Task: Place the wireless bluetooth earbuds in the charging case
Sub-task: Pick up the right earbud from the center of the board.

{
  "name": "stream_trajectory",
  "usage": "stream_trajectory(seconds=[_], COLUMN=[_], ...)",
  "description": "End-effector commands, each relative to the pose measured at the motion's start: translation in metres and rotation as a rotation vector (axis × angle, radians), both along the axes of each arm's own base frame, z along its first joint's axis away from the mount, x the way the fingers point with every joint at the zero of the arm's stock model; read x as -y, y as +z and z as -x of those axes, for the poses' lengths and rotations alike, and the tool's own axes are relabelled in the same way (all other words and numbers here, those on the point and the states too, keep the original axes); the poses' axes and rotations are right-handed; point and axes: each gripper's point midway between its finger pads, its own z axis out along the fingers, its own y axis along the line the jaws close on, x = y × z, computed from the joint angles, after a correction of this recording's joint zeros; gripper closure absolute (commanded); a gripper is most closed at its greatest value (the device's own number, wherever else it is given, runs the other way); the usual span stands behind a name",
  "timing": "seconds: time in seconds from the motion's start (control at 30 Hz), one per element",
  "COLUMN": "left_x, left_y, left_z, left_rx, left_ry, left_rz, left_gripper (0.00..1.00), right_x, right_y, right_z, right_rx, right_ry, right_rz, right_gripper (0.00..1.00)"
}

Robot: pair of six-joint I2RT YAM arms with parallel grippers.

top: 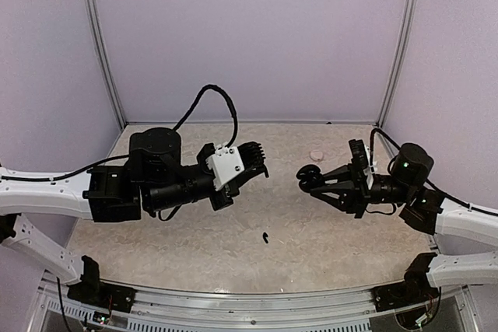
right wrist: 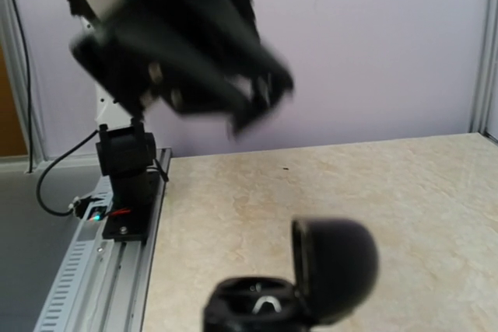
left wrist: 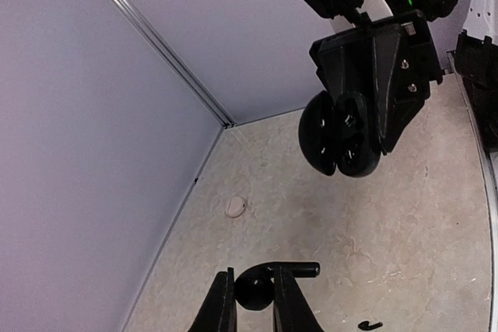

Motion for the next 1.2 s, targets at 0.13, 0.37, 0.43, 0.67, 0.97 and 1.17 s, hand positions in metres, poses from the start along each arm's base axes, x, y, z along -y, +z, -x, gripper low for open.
stream_trajectory(seconds=[0.13, 0.37, 0.43, 0.67, 0.97, 1.17], left_x=[0.005, 0.019, 0.022, 0.029, 0.039, 0.042], left_y=[0.047, 0.045, 0.043, 0.042, 0.042, 0.044], left_z=[0.015, 0.036, 0.041, 0.054, 0.054, 0.042], left_rx=[0.234, 0.322, 0.329, 0.346, 0.377, 0.373], left_ry=[0.114, 0.094, 0.076, 0.033, 0.047, 0.111], left_rz=[0.026, -0.018, -0.022, -0.015, -0.016, -0.017], left_gripper=[0.88, 0.88, 0.88, 0.88, 0.88, 0.88], right_x=[-0.016, -0.029, -0.031, -0.034, -0.037, -0.037], right_y=[0.006, 0.010, 0.011, 0.015, 0.022, 0.025], right_z=[0.016, 0.023, 0.024, 0.029, 0.015, 0.008], right_rx=[0.114, 0.154, 0.187, 0.223, 0.140, 0.035], right_ry=[0.106, 0.160, 0.166, 0.178, 0.096, 0.037], right_rz=[-0.032, -0.044, -0.043, -0.052, -0.058, -0.063], right_gripper=[1.00, 1.00, 1.00, 1.00, 1.00, 1.00])
